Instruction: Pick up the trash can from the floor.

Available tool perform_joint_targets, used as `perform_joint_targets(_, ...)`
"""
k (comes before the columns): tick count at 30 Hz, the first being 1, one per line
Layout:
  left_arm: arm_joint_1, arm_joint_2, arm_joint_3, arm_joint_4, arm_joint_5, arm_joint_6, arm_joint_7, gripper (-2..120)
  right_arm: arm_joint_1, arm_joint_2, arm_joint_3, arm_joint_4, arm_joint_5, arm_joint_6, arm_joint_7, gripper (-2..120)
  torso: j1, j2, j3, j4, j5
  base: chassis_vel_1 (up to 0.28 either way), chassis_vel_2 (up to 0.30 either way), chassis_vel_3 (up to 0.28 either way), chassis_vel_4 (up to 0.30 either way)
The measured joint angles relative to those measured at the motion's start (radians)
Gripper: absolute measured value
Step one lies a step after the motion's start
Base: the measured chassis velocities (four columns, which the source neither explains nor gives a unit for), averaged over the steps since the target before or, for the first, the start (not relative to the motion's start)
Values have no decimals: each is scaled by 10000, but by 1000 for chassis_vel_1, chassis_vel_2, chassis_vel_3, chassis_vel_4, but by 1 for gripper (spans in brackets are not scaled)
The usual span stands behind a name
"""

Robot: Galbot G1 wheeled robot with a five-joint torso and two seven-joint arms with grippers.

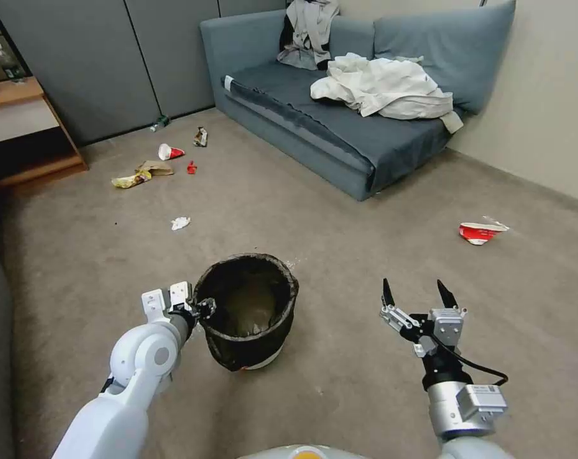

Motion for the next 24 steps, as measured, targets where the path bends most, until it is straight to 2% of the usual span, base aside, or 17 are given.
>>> perform_joint_targets(2,-7,-5,3,7,0,-3,-16,11,4,4,0,0,-1,-2,1,100,0,0,1,0,0,0,0,0,0)
perform_joint_targets(5,-5,-7,0,8,9,-7,-21,5,7,6,-1,0,-9,-4,1,100,0,0,0,-2,0,0,0,0,0)
perform_joint_targets(11,115,-5,-56,-62,32,-286,32,5,20,8,-18,-2,-19,-7,1,100,0,0,0,0,-1,0,0,0,0)
perform_joint_targets(17,361,46,-149,-268,145,-908,322,5,24,5,-23,-2,-21,-12,1,100,0,0,1,0,-1,0,0,0,0)
perform_joint_targets(18,645,142,-239,-457,380,-1914,1087,5,33,-10,-19,0,-22,-14,4,100,0,0,0,-1,0,0,0,0,0)
perform_joint_targets(19,817,196,-292,-571,651,-2300,1560,5,45,-13,-18,0,-21,-16,5,100,0,0,0,-2,-1,0,0,0,0)
perform_joint_targets(21,1111,316,-439,-858,920,-2721,2225,5,81,-14,-26,-11,-20,-19,6,100,0,0,0,0,0,0,0,0,0)
perform_joint_targets(24,1350,406,-549,-1180,929,-2921,2577,5,115,-12,-41,-36,-18,-25,6,100,0,0,0,0,0,0,0,0,0)
